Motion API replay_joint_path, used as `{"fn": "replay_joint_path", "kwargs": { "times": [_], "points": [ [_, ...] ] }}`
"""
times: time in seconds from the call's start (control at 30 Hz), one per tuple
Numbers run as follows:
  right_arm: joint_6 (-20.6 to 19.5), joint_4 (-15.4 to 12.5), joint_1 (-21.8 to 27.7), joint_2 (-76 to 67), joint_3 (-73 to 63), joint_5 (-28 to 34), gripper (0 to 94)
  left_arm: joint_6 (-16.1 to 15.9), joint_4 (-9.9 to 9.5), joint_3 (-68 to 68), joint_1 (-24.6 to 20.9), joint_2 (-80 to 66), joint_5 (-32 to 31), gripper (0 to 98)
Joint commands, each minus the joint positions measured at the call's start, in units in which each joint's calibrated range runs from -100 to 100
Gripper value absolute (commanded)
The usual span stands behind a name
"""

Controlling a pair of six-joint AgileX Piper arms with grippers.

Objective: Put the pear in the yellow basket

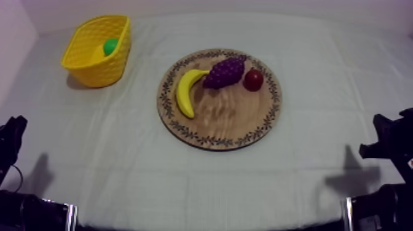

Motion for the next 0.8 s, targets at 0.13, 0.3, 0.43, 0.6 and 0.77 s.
{"fn": "replay_joint_path", "kwargs": {
  "times": [0.13, 0.3, 0.43, 0.6, 0.77],
  "points": [
    [-0.02, -0.01, 0.00, 0.01, 0.03, 0.02, 0.3, 4.30, 0.05, -0.07, -2.03, -0.06, 0.12, 0.1],
    [-0.02, -0.01, 0.00, 0.01, 0.03, 0.02, 0.3, 4.22, 0.08, -0.07, -2.86, -0.07, 0.13, 0.1],
    [-0.02, -0.01, 0.00, 0.01, 0.03, 0.02, 0.3, 4.10, 0.07, 0.01, -3.88, -0.07, 0.13, 0.1],
    [-0.02, -0.01, 0.00, 0.01, 0.03, 0.02, 0.3, 3.87, 0.12, 0.11, -4.31, -0.07, 0.13, 0.1],
    [-0.02, -0.01, 0.00, 0.01, 0.03, 0.02, 0.3, 3.79, 0.13, 0.15, -4.28, -0.07, 0.13, 0.1]
  ]
}}
